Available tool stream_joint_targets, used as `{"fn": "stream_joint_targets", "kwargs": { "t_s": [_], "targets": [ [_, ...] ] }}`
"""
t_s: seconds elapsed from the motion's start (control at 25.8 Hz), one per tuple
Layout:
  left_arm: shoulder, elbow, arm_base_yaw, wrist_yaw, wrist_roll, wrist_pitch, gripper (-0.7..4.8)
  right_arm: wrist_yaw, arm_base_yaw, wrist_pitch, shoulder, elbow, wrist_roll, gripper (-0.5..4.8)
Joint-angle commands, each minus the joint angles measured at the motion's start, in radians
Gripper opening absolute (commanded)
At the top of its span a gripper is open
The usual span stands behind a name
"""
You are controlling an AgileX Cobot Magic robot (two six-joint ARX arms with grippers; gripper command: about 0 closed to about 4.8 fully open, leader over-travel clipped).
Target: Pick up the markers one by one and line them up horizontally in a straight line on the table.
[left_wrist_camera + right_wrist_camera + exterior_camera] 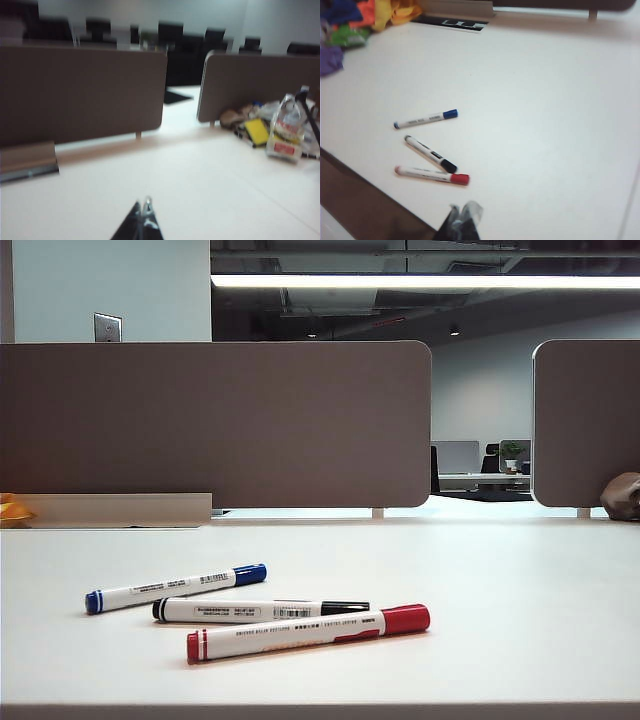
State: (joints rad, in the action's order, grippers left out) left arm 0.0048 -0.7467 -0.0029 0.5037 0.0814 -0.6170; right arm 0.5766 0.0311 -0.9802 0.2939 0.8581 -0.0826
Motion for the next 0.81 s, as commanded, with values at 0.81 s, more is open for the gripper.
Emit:
{"fn": "stream_joint_targets", "kwargs": {
  "t_s": [0.81],
  "targets": [
    [0.084,-0.069,0.002,-0.039,-0.056,-0.297,-0.05,-0.371,0.176,-0.23,0.314,0.093,-0.22,-0.01]
  ]
}}
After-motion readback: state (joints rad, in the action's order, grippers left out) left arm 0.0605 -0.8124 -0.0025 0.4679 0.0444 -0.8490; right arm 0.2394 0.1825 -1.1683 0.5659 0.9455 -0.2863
